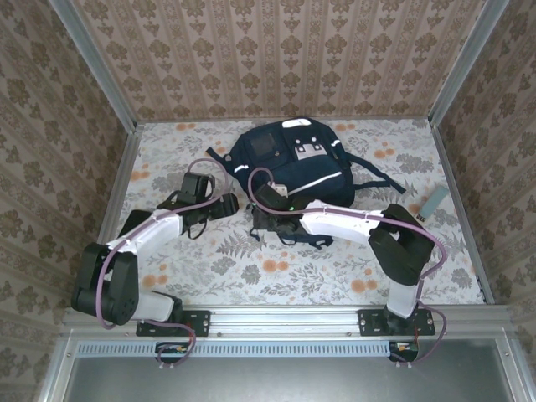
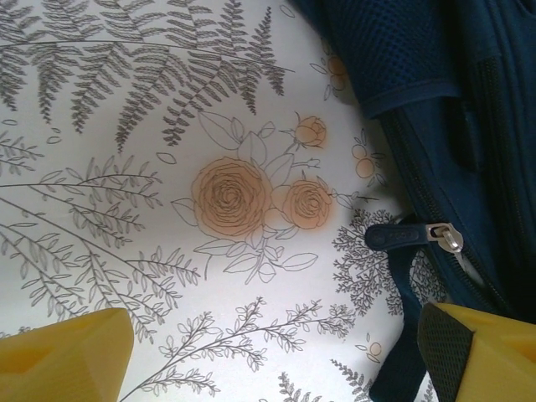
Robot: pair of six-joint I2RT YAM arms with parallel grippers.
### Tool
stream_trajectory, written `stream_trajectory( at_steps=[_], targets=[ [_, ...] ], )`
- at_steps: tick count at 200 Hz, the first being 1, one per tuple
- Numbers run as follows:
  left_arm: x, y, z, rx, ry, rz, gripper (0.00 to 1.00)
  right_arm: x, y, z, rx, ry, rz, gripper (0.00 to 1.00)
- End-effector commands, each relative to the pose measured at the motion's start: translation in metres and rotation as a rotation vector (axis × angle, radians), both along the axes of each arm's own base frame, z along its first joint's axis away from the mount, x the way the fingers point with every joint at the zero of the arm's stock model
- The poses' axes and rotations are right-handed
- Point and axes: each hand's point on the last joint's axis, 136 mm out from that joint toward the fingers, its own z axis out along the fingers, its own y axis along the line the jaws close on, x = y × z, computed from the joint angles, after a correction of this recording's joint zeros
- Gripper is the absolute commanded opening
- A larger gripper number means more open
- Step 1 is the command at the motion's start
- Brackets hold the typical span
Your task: Pack the student bag
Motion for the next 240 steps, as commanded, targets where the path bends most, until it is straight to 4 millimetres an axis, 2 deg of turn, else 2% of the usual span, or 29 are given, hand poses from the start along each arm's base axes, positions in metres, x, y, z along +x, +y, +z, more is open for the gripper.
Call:
stream_trajectory(
  at_steps=[1,39,70,82,86,104,124,130,136,148,171,240],
  targets=[
    [0.002,-0.011,0.009,-0.047,-0.055,-0.068,0.89,-0.003,-0.043,-0.005,-0.110,-0.009,-0.052,0.59],
    [0.000,-0.032,0.004,-0.095,-0.066,-0.159,0.86,-0.014,-0.090,-0.025,-0.151,0.047,-0.115,0.59],
    [-0.008,-0.059,-0.002,-0.099,-0.078,-0.294,0.81,-0.021,-0.121,-0.026,-0.133,0.068,-0.161,0.59],
    [-0.011,-0.068,-0.004,-0.099,-0.084,-0.344,0.79,-0.022,-0.122,-0.020,-0.109,0.068,-0.146,0.59],
    [-0.017,-0.079,-0.005,-0.098,-0.084,-0.389,0.78,-0.023,-0.121,-0.016,-0.100,0.067,-0.135,0.59],
    [-0.025,-0.097,-0.009,-0.075,-0.100,-0.476,0.74,-0.022,-0.115,0.008,-0.042,0.032,-0.092,0.60],
    [-0.030,-0.112,-0.018,-0.061,-0.095,-0.536,0.69,-0.022,-0.114,0.034,0.042,-0.002,-0.077,0.62],
    [-0.030,-0.116,-0.020,-0.064,-0.096,-0.550,0.66,-0.022,-0.115,0.035,0.057,0.002,-0.078,0.63],
    [-0.031,-0.121,-0.022,-0.070,-0.097,-0.563,0.64,-0.022,-0.115,0.048,0.095,-0.021,-0.074,0.63],
    [-0.031,-0.126,-0.026,-0.073,-0.101,-0.575,0.61,-0.021,-0.118,0.054,0.128,-0.028,-0.076,0.63],
    [-0.026,-0.133,-0.028,-0.081,-0.117,-0.583,0.55,-0.022,-0.123,0.056,0.142,-0.023,-0.079,0.63],
    [-0.013,-0.149,-0.026,-0.085,-0.139,-0.637,0.53,-0.027,-0.121,0.045,0.172,0.007,-0.090,0.61]
  ],
)
